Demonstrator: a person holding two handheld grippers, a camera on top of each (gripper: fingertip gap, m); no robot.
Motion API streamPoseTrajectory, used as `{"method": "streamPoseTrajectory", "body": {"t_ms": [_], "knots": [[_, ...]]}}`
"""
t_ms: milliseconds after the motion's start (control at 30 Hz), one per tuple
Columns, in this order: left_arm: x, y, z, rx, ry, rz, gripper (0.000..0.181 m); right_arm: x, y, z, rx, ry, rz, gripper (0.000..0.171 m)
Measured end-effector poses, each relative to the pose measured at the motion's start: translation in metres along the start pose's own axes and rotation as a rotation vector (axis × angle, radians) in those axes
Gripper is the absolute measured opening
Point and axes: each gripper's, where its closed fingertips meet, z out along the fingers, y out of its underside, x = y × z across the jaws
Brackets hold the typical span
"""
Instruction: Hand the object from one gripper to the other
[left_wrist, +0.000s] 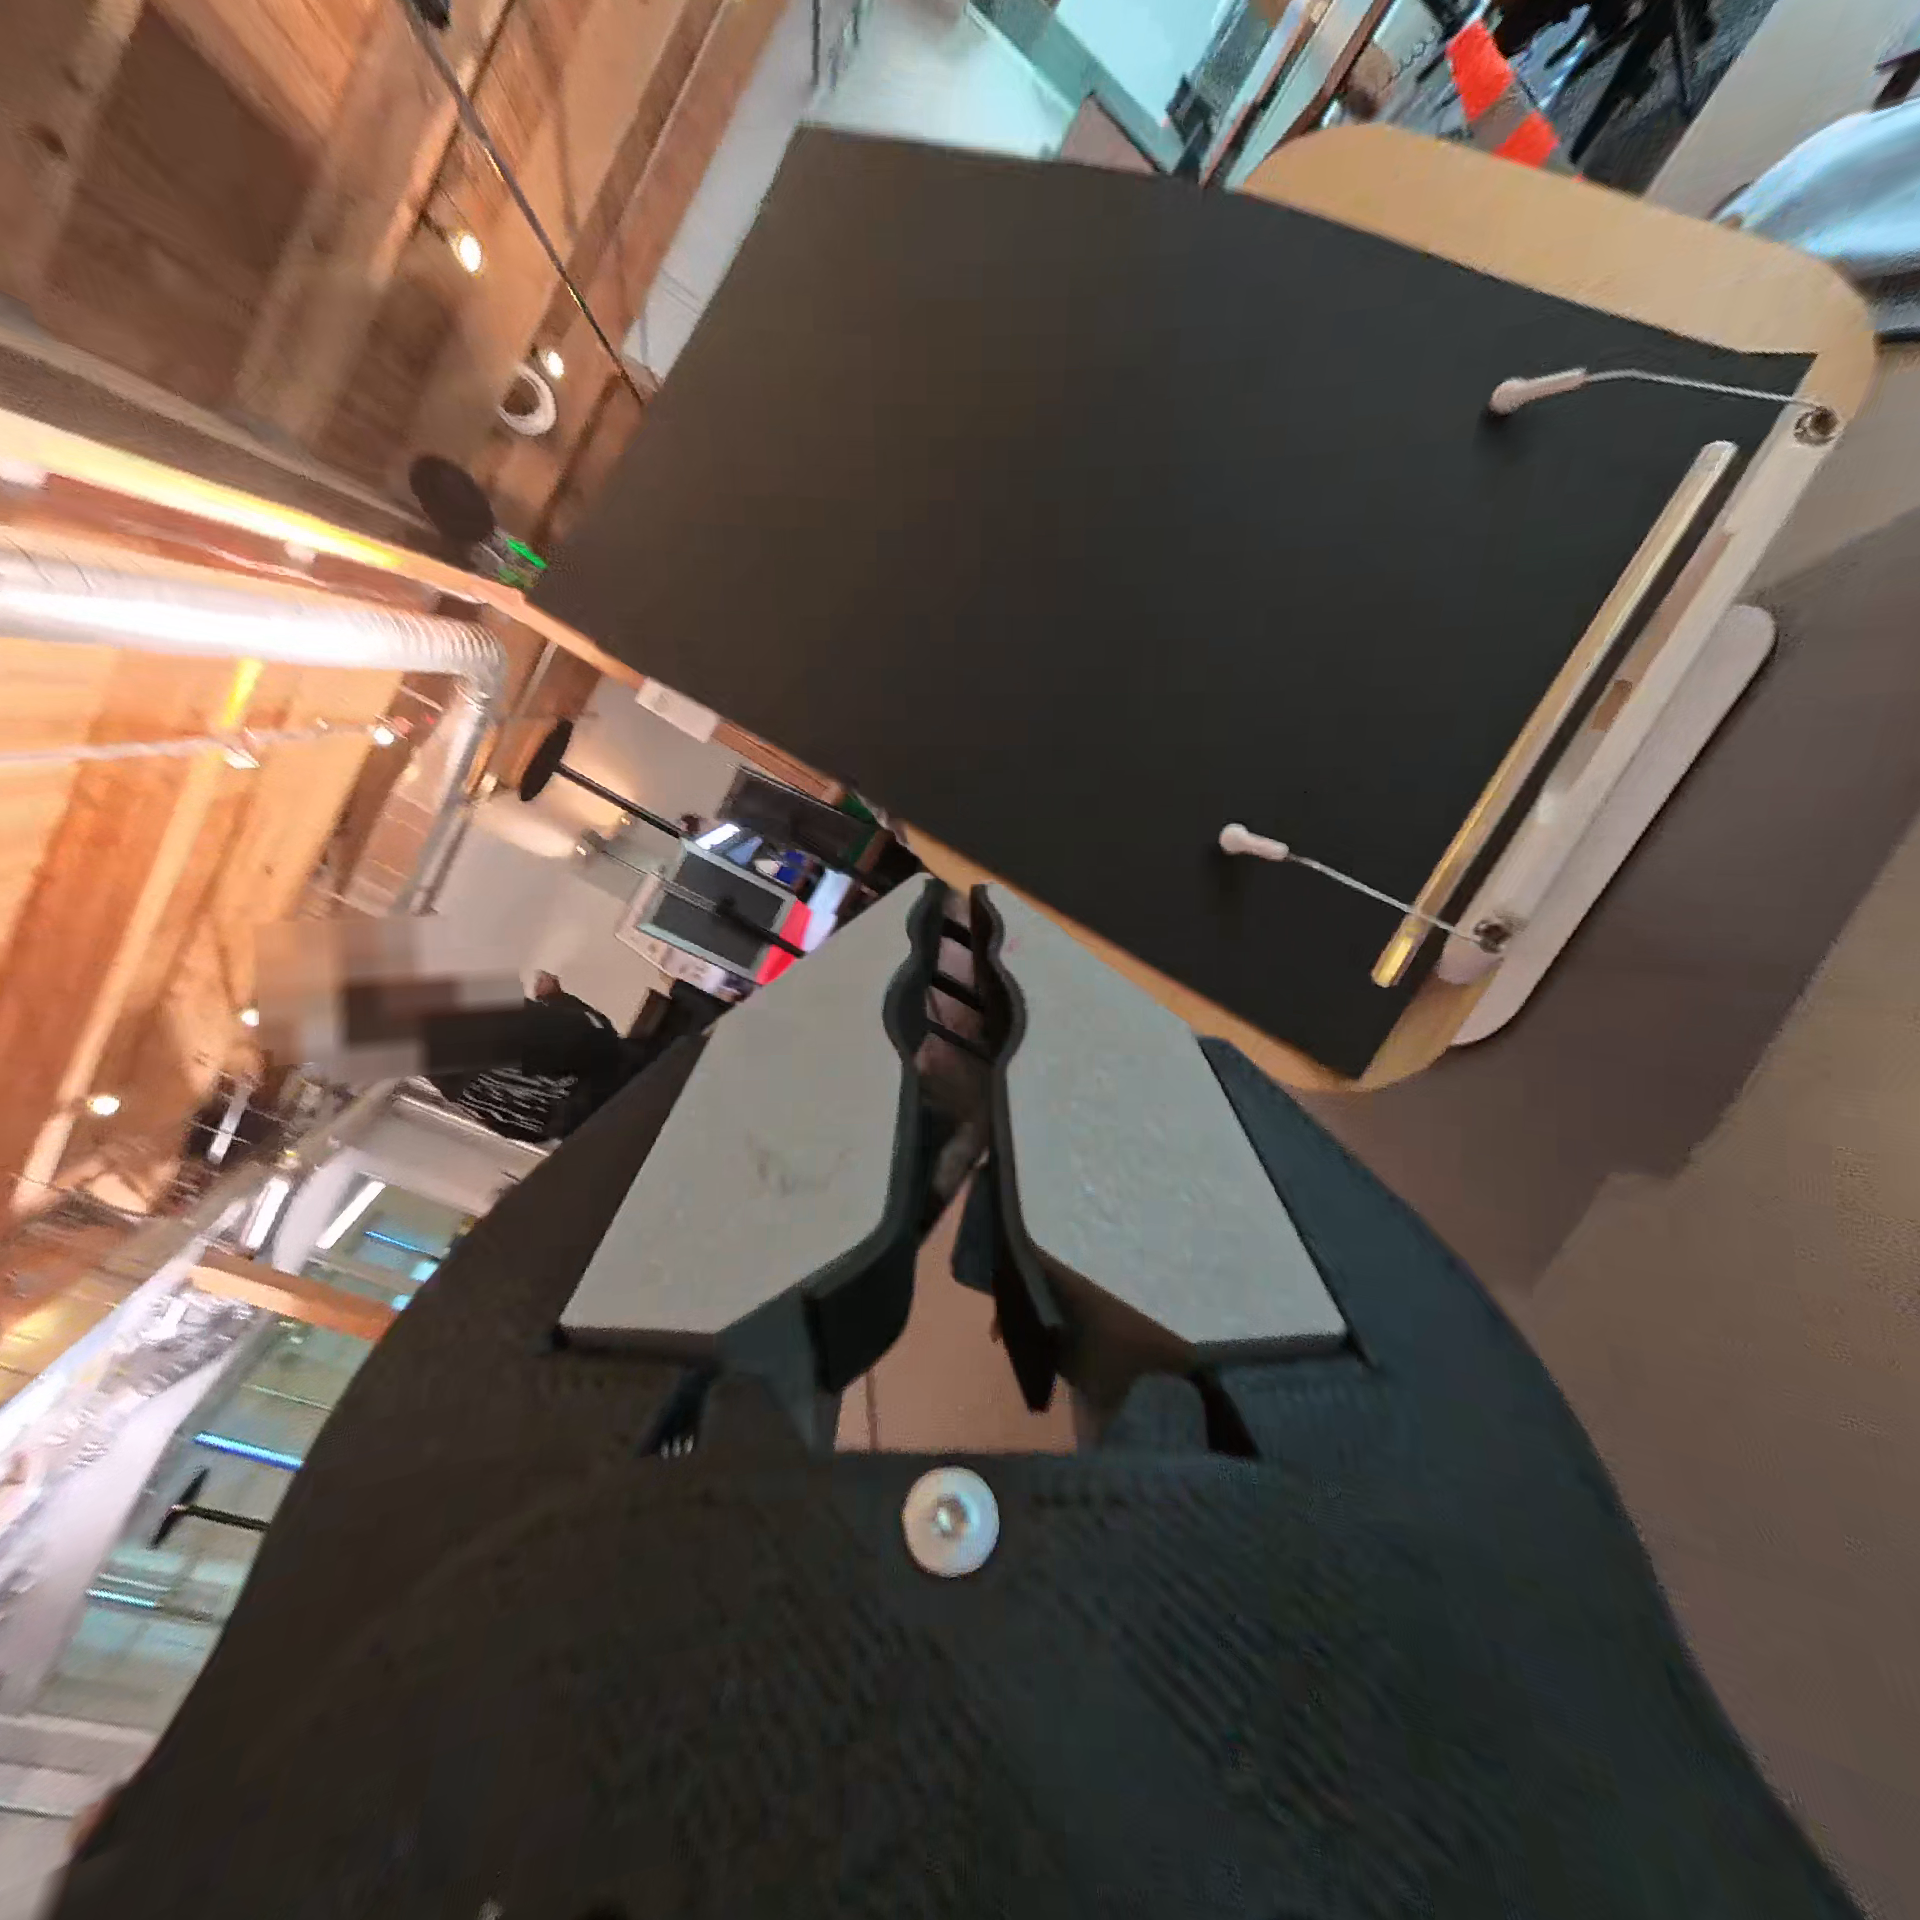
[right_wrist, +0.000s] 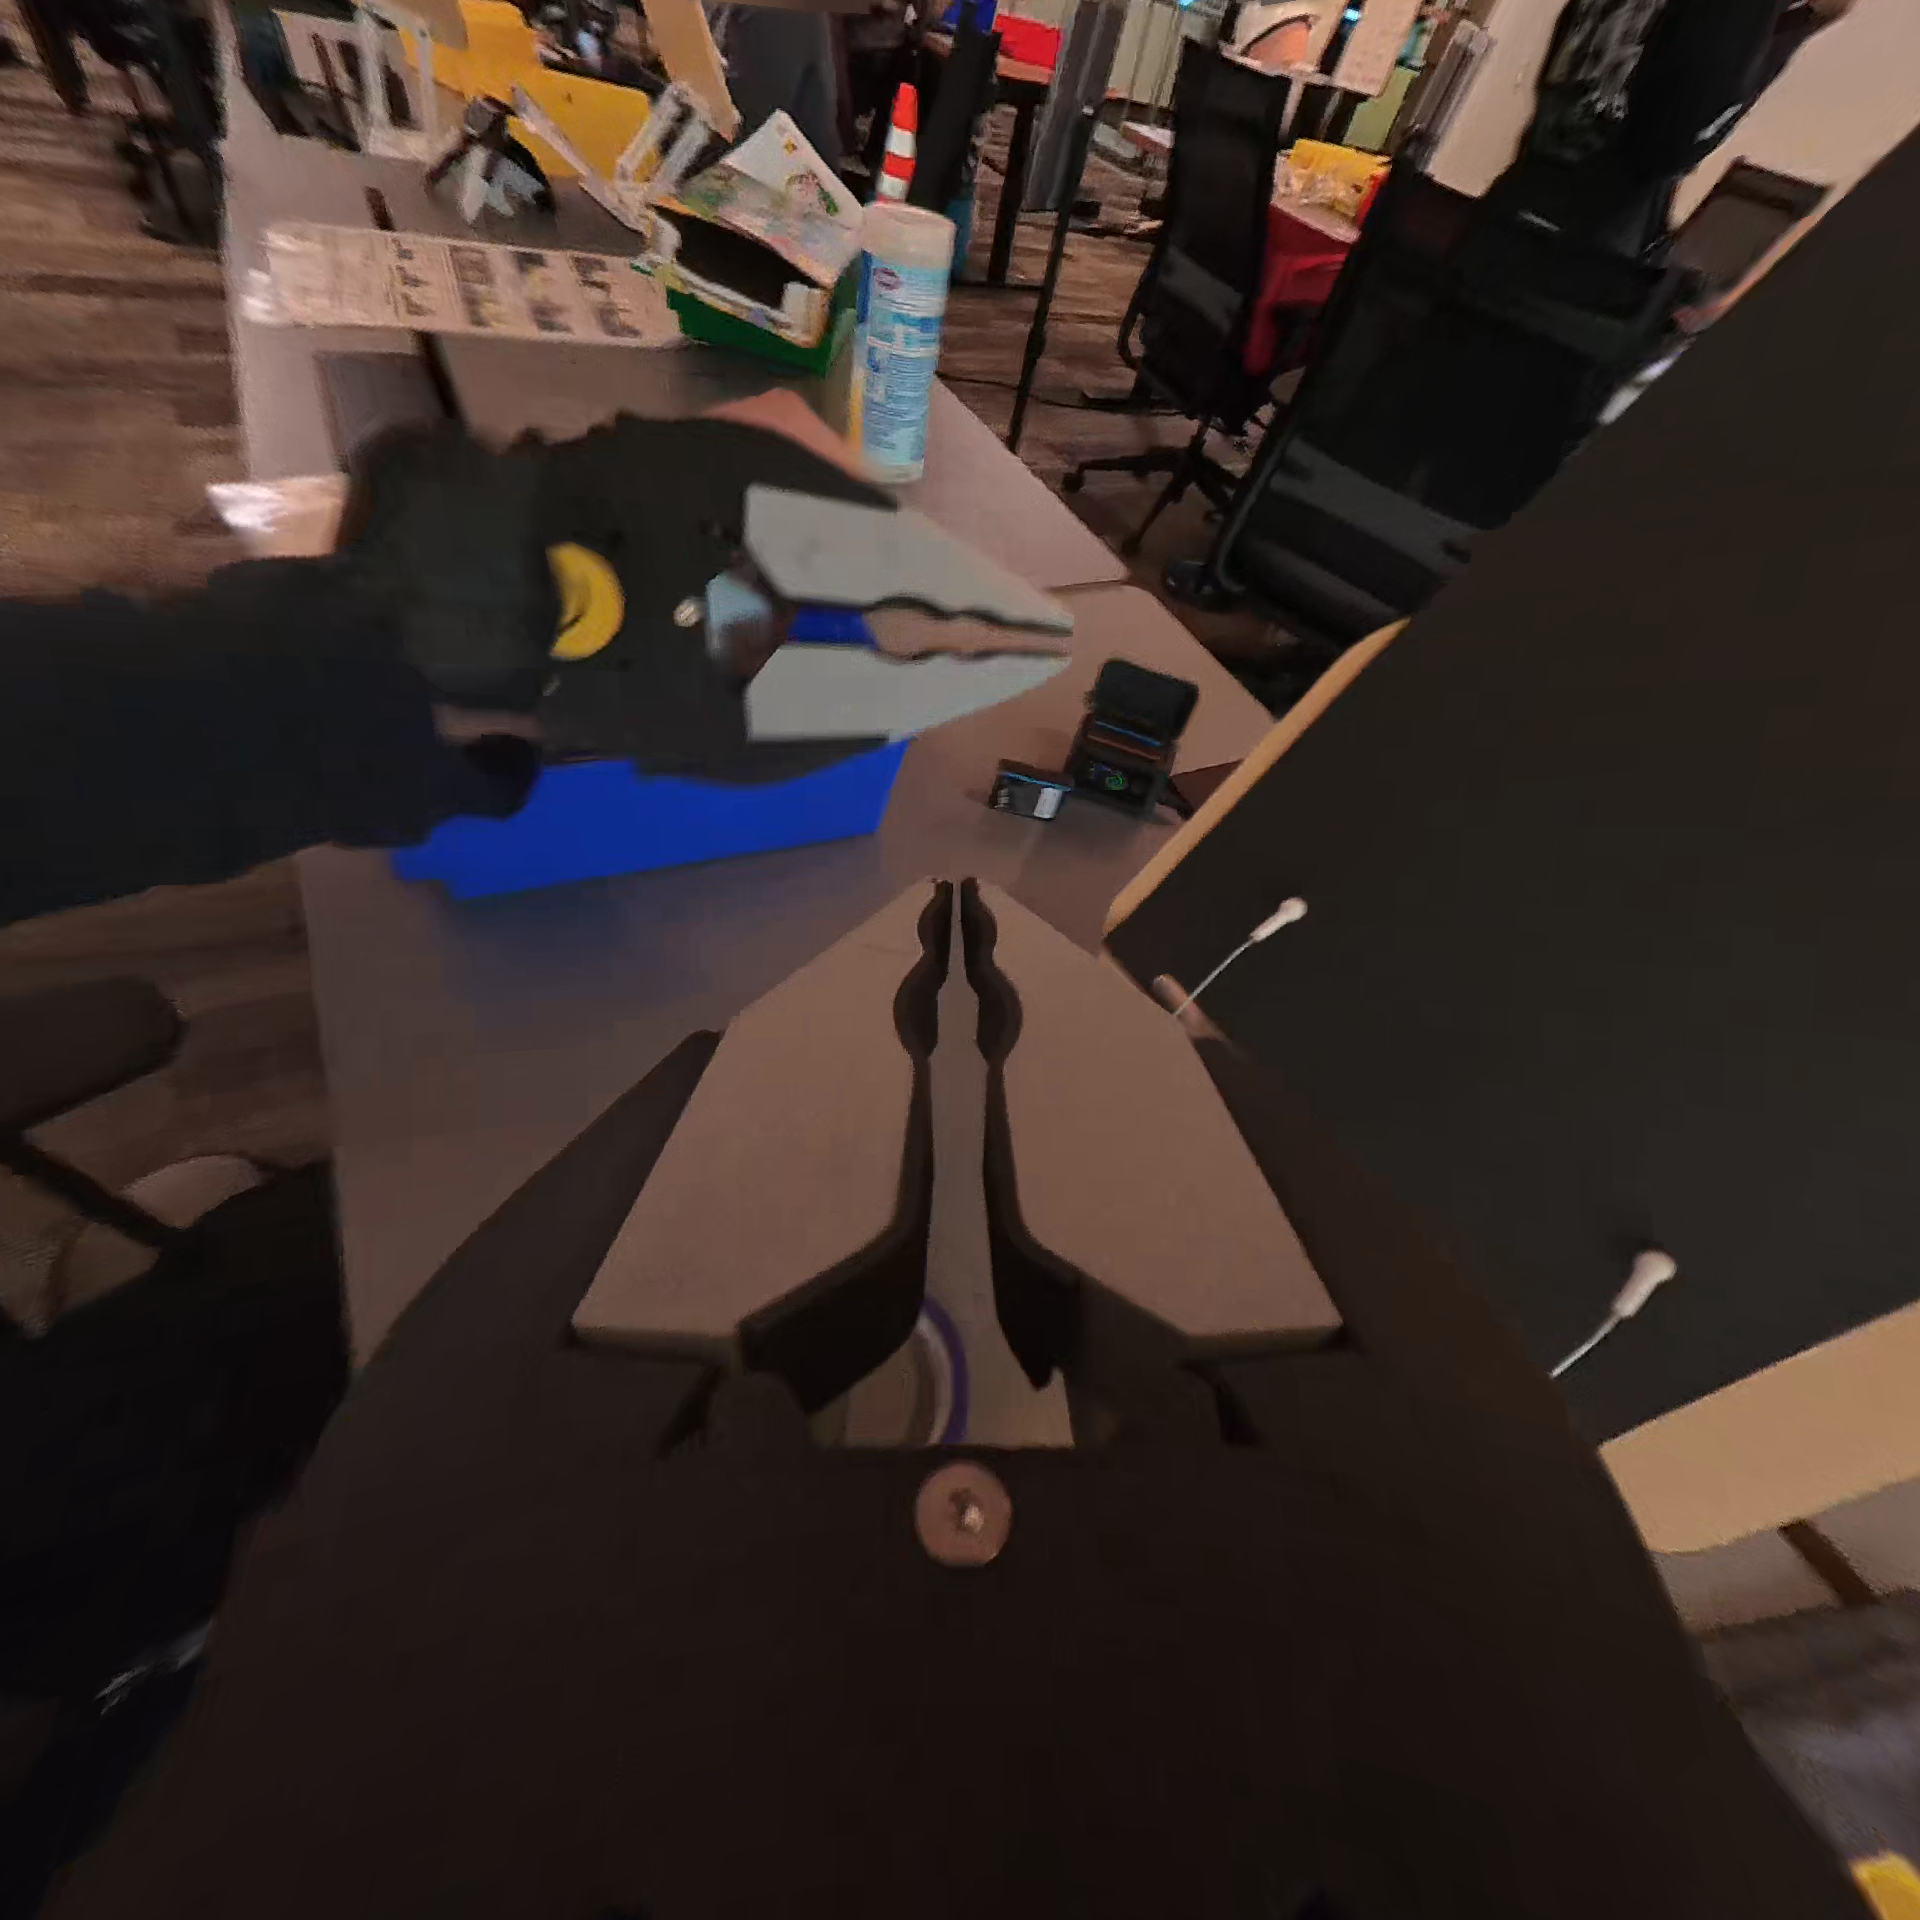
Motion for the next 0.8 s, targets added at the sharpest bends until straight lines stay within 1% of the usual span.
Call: {"method": "streamPoseTrajectory", "body": {"t_ms": [33, 67, 100, 133, 167, 200, 267, 300, 333, 367, 400, 433, 467, 500, 533, 600, 633, 667, 733, 800], "knots": [[0.001, -0.006, 0.000, -0.003, -0.016, 0.018, 0.000, 0.005, 0.000, 0.009, -0.033, 0.045, -0.020, 0.000], [-0.004, -0.006, 0.000, -0.027, -0.034, 0.010, 0.000, 0.010, 0.005, 0.013, -0.103, 0.093, -0.029, 0.000], [-0.013, 0.000, -0.001, -0.061, -0.048, -0.025, 0.000, 0.011, 0.012, 0.010, -0.167, 0.119, -0.036, 0.000], [-0.024, 0.010, -0.003, -0.096, -0.053, -0.078, 0.002, 0.005, 0.015, 0.001, -0.187, 0.122, -0.049, 0.000], [-0.033, 0.020, -0.009, -0.124, -0.039, -0.123, 0.007, 0.000, 0.017, -0.012, -0.172, 0.132, -0.067, 0.000], [-0.034, 0.023, -0.017, -0.114, 0.011, -0.144, 0.013, -0.003, 0.016, -0.028, -0.130, 0.149, -0.085, 0.000], [-0.015, 0.004, -0.035, -0.020, 0.140, -0.135, 0.017, -0.006, 0.004, -0.049, 0.019, 0.124, -0.081, 0.000], [-0.005, -0.008, -0.039, -0.003, 0.156, -0.118, 0.021, -0.006, 0.001, -0.049, 0.034, 0.076, -0.059, 0.000], [0.003, -0.018, -0.040, -0.010, 0.152, -0.078, 0.018, -0.005, 0.006, -0.043, -0.031, 0.012, -0.027, 0.000], [0.005, -0.025, -0.037, -0.024, 0.122, -0.053, 0.011, -0.004, 0.020, -0.035, -0.171, -0.047, 0.028, 0.000], [0.003, -0.027, -0.035, -0.041, 0.106, -0.058, 0.006, -0.004, 0.042, -0.033, -0.353, -0.099, 0.087, 0.000], [-0.002, -0.022, -0.034, -0.067, 0.108, -0.086, 0.005, -0.003, 0.072, -0.042, -0.554, -0.121, 0.125, 0.000], [-0.013, -0.010, -0.036, -0.103, 0.100, -0.121, 0.006, 0.004, 0.102, -0.062, -0.723, -0.079, 0.115, 0.000], [-0.029, 0.009, -0.040, -0.142, 0.072, -0.149, 0.010, 0.016, 0.125, -0.085, -0.809, 0.007, 0.073, 0.000], [-0.048, 0.032, -0.046, -0.185, 0.037, -0.170, 0.010, 0.023, 0.139, -0.109, -0.816, 0.067, 0.046, 0.000], [-0.073, 0.075, -0.061, -0.257, -0.007, -0.230, 0.012, 0.009, 0.158, -0.146, -0.729, 0.033, 0.091, 0.000], [-0.080, 0.087, -0.066, -0.271, -0.019, -0.268, 0.014, -0.002, 0.163, -0.157, -0.673, -0.004, 0.131, 0.000], [-0.080, 0.094, -0.069, -0.272, -0.023, -0.292, 0.015, -0.010, 0.166, -0.163, -0.617, -0.020, 0.144, 0.000], [-0.071, 0.092, -0.068, -0.259, -0.020, -0.296, 0.014, -0.018, 0.164, -0.160, -0.535, -0.005, 0.132, 0.000], [-0.048, 0.079, -0.062, -0.233, 0.015, -0.278, 0.014, -0.024, 0.144, -0.140, -0.426, -0.007, 0.115, 0.000]]}}
